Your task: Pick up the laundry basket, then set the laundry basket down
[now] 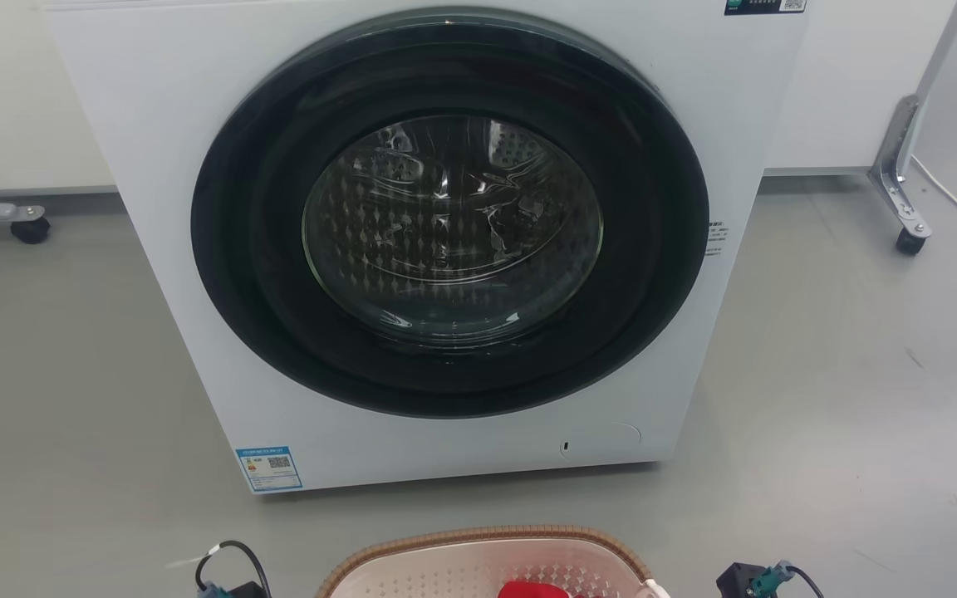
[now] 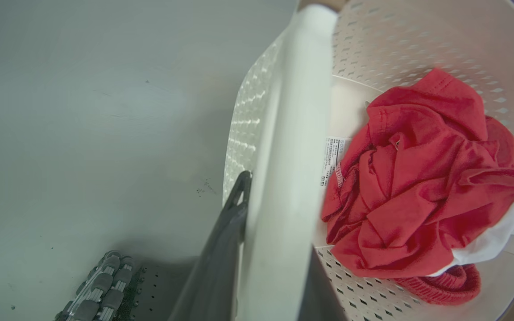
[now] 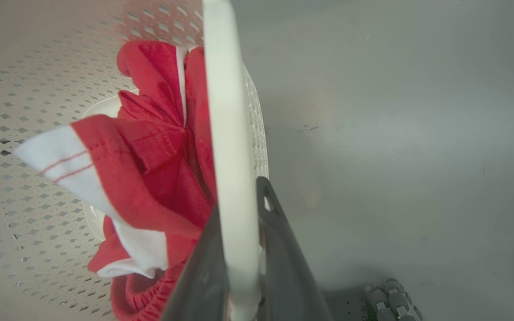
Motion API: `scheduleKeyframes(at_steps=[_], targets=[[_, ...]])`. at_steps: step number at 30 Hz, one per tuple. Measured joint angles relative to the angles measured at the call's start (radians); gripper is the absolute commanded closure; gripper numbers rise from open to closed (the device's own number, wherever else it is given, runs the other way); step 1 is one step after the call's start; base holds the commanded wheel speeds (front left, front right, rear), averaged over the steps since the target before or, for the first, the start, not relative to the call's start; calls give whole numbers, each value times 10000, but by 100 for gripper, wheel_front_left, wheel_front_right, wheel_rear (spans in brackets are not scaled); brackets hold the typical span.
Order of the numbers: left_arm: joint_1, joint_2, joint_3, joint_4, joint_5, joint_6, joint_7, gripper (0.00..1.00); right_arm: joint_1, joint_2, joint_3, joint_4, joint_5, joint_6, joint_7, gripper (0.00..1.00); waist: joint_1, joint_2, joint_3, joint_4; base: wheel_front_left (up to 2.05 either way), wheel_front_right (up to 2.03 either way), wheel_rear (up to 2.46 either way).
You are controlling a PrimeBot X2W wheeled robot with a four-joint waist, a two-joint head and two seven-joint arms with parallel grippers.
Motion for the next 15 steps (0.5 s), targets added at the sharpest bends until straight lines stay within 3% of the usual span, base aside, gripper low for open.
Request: scheduleKeyframes(at_steps=[15], targets=[[206, 2, -222, -27, -514, 171, 44, 100, 208, 12, -58, 36, 144, 0, 44, 100, 0, 1, -188, -49, 0, 0, 0]])
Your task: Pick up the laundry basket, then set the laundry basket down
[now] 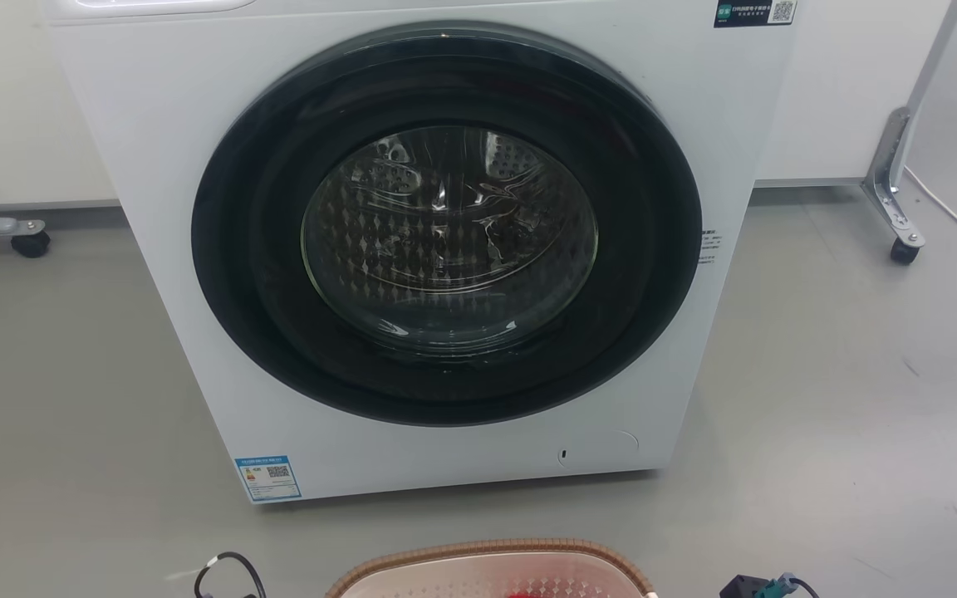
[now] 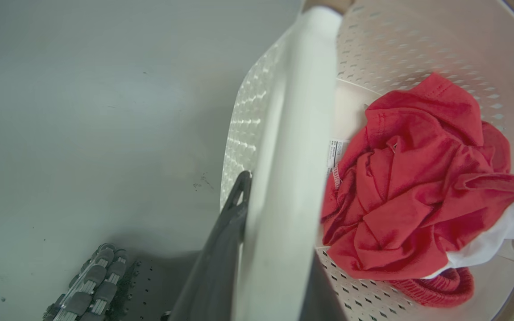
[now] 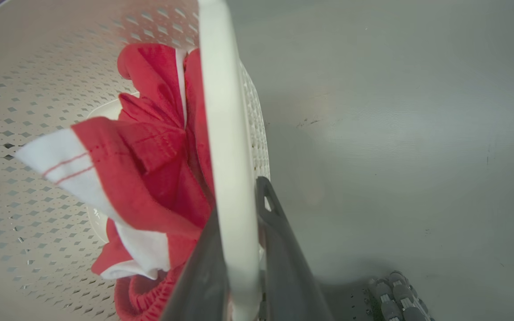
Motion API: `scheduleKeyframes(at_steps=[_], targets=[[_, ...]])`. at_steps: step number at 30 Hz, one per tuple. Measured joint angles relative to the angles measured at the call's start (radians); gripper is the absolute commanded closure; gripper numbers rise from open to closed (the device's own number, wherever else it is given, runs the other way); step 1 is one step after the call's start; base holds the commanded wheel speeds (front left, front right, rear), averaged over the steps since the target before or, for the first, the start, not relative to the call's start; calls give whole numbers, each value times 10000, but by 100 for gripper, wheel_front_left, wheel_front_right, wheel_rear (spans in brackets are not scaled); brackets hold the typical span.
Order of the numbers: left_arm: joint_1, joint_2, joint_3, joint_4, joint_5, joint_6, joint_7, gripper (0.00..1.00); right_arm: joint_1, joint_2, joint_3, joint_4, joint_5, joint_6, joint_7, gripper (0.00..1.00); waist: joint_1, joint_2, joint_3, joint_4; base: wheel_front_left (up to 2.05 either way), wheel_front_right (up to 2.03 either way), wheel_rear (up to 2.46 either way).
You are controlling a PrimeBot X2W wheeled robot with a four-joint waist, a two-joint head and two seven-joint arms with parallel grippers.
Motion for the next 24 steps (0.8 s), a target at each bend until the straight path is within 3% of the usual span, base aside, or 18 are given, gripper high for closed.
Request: scheduleKeyframes(at_steps=[24], targets=[[127, 21, -506, -169, -343, 190, 10, 100, -4, -6, 58, 42, 115, 0, 33, 100, 2, 0, -58, 58, 0, 0, 0]])
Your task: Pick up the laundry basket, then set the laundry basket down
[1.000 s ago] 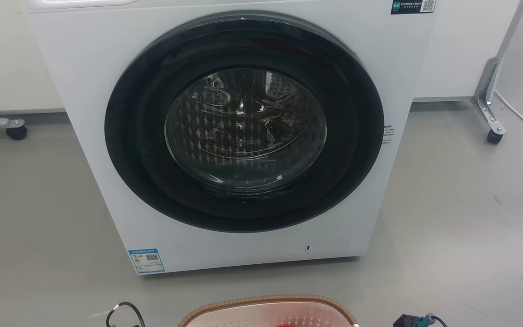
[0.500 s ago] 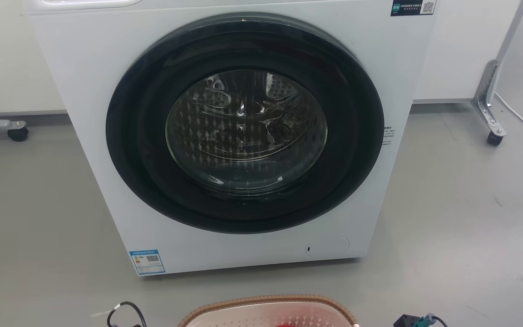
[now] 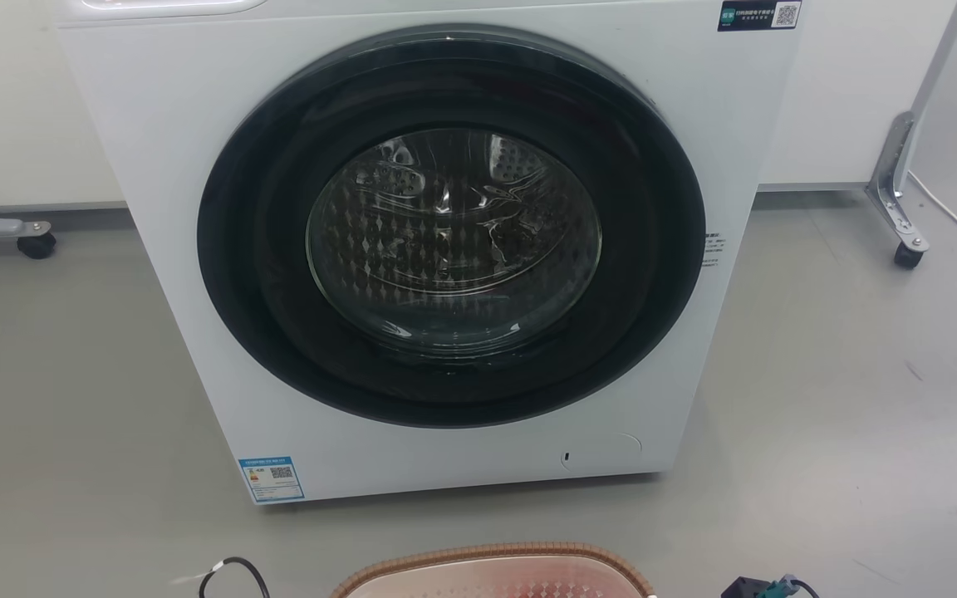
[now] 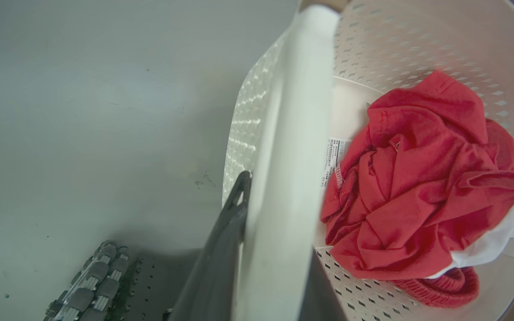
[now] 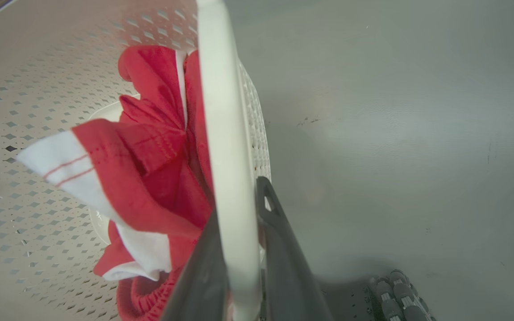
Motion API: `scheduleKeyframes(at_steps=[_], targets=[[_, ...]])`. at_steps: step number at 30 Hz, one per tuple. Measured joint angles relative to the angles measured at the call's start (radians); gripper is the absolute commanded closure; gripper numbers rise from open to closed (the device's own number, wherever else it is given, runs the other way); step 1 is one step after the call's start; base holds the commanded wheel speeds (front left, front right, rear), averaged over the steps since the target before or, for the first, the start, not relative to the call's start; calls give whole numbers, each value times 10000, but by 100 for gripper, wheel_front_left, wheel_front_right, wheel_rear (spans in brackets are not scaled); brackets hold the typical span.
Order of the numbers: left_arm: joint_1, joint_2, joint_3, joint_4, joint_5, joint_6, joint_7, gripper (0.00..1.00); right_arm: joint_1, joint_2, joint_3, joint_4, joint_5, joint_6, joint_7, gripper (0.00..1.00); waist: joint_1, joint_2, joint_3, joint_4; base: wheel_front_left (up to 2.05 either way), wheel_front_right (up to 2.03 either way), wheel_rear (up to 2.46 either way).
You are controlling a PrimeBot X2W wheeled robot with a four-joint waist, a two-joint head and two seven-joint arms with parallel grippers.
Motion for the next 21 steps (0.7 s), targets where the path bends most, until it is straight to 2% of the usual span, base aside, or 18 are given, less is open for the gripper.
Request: scheduleKeyframes(at_steps=[21], targets=[[2, 31, -334, -288, -336, 127, -234, 100, -128, -48, 29, 6, 19, 0, -153, 100, 0, 0, 517, 14, 0, 0, 0]])
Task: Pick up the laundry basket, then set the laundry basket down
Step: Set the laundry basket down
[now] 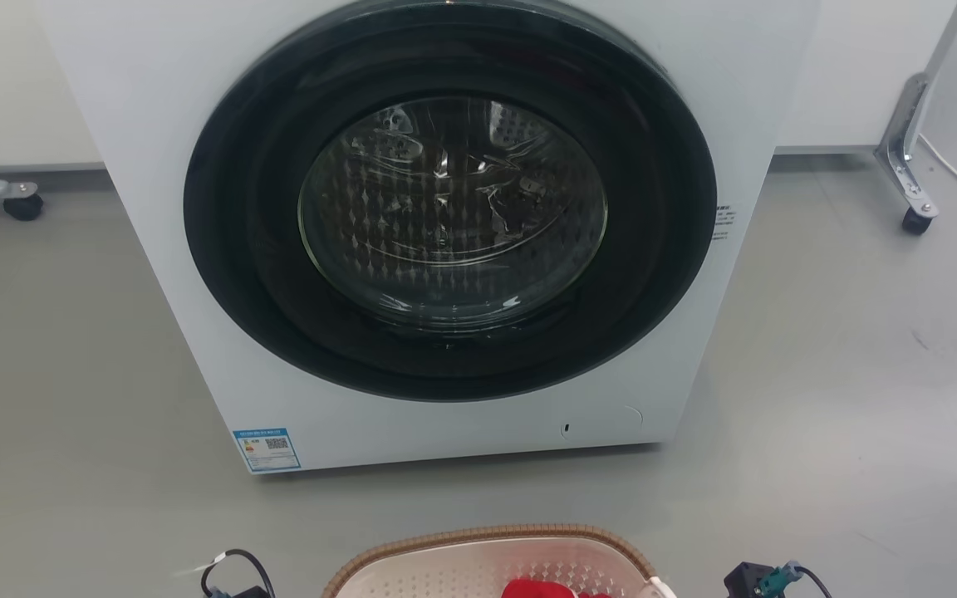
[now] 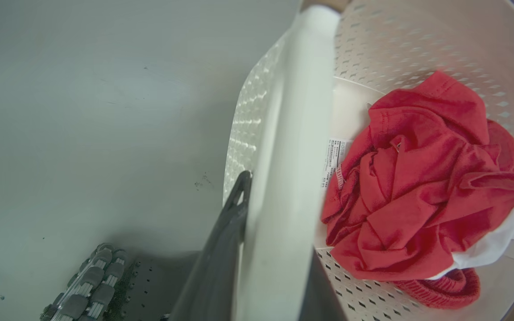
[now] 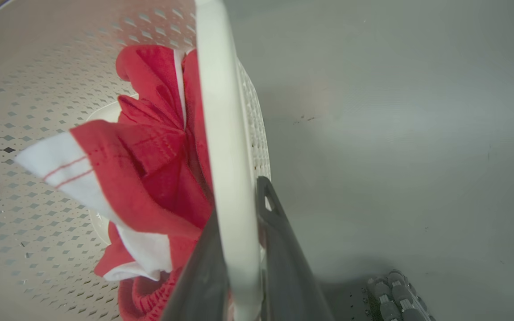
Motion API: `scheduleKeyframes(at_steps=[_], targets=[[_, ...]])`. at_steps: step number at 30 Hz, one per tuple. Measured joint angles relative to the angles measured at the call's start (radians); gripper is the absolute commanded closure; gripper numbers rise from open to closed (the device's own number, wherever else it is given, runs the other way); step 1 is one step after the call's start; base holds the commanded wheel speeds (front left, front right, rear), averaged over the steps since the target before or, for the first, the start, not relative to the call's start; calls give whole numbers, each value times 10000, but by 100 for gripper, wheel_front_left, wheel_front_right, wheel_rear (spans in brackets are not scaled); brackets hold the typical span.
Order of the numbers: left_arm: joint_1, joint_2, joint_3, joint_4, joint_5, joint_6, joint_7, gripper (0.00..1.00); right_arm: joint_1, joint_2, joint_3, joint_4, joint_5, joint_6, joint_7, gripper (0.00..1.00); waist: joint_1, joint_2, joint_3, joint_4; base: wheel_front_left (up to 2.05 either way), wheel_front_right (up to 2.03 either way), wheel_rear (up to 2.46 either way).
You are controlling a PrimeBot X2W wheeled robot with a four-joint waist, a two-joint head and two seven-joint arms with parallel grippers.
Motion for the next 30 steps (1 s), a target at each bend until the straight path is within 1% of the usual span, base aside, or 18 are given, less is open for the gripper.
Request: scheduleKeyframes(at_steps=[4, 13, 18, 28, 30], targets=[[-88, 2, -77, -182, -10, 35, -173, 100, -205, -44, 8, -27, -12, 0, -163, 100, 0, 0, 332, -15, 0, 0, 0], [-969, 6, -201, -403, 75, 44, -754, 100, -1063, -211, 109, -276, -205, -59, -698, 100, 1, 1, 1433, -33, 0, 0, 0], [-1495, 0, -284, -529, 276, 92, -1114, 100, -1599, -280, 113, -405, -261, -209, -1106, 100, 2, 1, 2274, -45, 0, 0, 0], [-2553, 132, -359, -748, 623, 140, -1749, 100, -2658, -353, 234, -719, -617, -328, -1843, 100, 1, 2, 3738, -60, 0, 0, 0], [-2718, 151, -376, -786, 635, 203, -1895, 100, -2860, -360, 251, -750, -660, -368, -1969, 100, 1, 2, 4031, -67, 0, 0, 0]])
